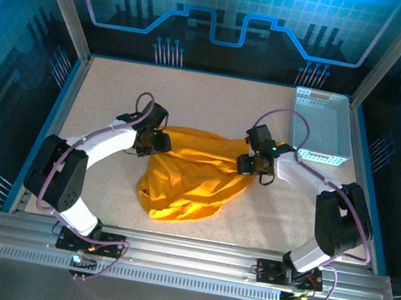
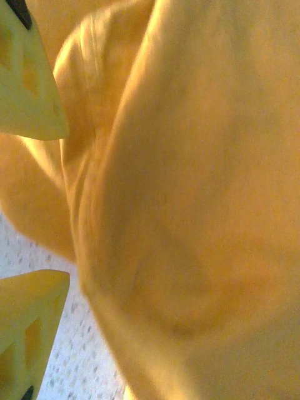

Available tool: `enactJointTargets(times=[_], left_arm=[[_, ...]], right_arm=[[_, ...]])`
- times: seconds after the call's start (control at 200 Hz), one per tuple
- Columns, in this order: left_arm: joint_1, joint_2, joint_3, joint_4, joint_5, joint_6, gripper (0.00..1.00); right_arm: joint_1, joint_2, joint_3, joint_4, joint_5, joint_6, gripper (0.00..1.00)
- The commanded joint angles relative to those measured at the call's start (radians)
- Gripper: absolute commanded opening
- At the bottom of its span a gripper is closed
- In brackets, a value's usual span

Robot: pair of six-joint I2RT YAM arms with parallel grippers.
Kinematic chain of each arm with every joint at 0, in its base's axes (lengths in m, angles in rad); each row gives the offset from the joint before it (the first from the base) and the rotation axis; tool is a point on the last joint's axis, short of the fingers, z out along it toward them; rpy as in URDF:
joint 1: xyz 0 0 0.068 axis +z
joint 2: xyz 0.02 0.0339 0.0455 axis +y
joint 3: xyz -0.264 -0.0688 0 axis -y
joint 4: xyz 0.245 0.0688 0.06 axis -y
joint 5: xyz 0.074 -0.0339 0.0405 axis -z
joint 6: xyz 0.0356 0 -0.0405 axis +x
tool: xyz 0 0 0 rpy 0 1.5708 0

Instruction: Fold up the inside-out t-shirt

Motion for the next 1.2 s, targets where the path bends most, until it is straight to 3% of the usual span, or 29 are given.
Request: enactJointTargets(times=[0.0, 0.195, 0.665, 0.95, 1.12, 1.196], left_arm=[[0.014, 0.038, 0.029, 0.042, -0.018, -0.033, 0.61], [0.054, 0.083, 0.028, 0.142, 0.032, -0.032, 0.53], [0.118, 0.133, 0.083, 0.199, 0.090, -0.014, 0.52], [0.127, 0.183, 0.112, 0.204, 0.107, -0.014, 0.37], [0.127, 0.149, 0.081, 0.196, 0.089, -0.022, 0.38], [0.127, 0.106, 0.042, 0.193, 0.064, -0.022, 0.44]], right_arm=[[-0.039, -0.058, -0.028, 0.025, -0.038, 0.031, 0.57], [-0.071, -0.115, -0.068, 0.051, -0.060, 0.031, 0.57], [-0.093, -0.143, -0.115, 0.056, -0.064, 0.036, 0.58], [-0.163, -0.158, -0.138, 0.080, -0.092, 0.073, 0.62], [-0.193, -0.102, -0.126, 0.125, -0.166, 0.093, 0.63], [-0.193, -0.065, -0.086, 0.139, -0.185, 0.109, 0.63]])
